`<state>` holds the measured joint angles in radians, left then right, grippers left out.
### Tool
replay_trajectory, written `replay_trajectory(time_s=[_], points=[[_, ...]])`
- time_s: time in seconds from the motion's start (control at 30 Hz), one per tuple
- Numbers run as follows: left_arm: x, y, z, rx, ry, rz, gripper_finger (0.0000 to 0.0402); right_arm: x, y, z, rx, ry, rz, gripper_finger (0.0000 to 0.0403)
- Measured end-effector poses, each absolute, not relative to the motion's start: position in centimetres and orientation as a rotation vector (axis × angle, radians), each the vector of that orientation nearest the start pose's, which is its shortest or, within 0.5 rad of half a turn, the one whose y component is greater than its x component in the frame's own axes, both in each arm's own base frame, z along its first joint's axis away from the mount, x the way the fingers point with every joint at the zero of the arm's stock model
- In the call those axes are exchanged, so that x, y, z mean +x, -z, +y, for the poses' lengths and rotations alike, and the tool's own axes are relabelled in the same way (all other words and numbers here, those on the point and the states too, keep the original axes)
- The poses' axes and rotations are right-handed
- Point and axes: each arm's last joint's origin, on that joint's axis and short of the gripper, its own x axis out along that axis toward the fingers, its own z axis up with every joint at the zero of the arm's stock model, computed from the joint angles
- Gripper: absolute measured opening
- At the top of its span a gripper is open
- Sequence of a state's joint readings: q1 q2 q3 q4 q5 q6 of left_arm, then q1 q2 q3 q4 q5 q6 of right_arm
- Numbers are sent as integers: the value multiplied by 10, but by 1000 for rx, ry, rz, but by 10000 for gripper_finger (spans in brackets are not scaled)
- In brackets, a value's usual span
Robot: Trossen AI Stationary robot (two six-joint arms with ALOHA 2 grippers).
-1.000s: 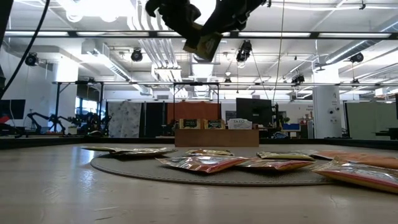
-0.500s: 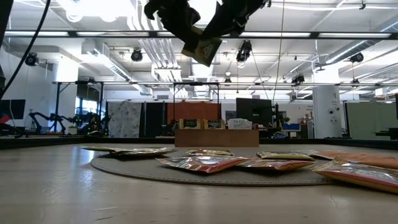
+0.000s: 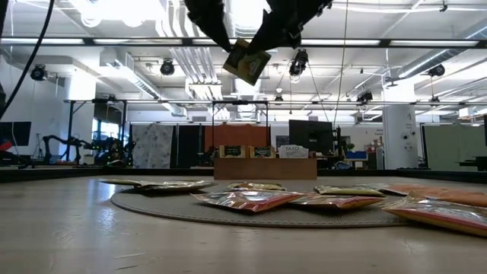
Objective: Pick & Place Tea
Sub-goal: Put the yellow tea bag into the left compartment of the wooden organizer
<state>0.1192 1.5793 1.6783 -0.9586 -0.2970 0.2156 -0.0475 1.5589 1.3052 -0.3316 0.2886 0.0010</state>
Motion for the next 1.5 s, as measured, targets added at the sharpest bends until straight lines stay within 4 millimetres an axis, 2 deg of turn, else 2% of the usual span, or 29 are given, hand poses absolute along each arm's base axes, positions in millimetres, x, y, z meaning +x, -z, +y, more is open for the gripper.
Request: replay_trajectory(time_s=[0.13, 0.23, 0.3, 0.57, 0.73, 0.87, 1.0, 1.37, 1.5], points=[[297, -384, 45, 165, -352, 876, 108, 349, -313, -27, -55, 335, 557, 8], [278, -379, 42, 74, -397, 766, 110, 350, -317, -29, -33, 346, 521, 8], [265, -368, 41, 6, -423, 669, 110, 352, -321, -30, -27, 349, 474, 8], [224, -326, 36, -232, -424, 44, 110, 358, -336, -34, 105, 323, 286, 8], [205, -305, 32, -369, -360, -138, 110, 358, -339, -34, 142, 321, 249, 8], [204, -292, 30, -446, -270, -178, 110, 361, -342, -34, 172, 317, 198, 8], [211, -284, 30, -465, -261, -177, 110, 365, -344, -33, 219, 273, 147, 8], [235, -294, 31, -415, -149, -189, 108, 366, -342, -32, 243, 268, 153, 8], [241, -291, 31, -414, -159, -138, 82, 365, -341, -32, 216, 267, 166, 8]])
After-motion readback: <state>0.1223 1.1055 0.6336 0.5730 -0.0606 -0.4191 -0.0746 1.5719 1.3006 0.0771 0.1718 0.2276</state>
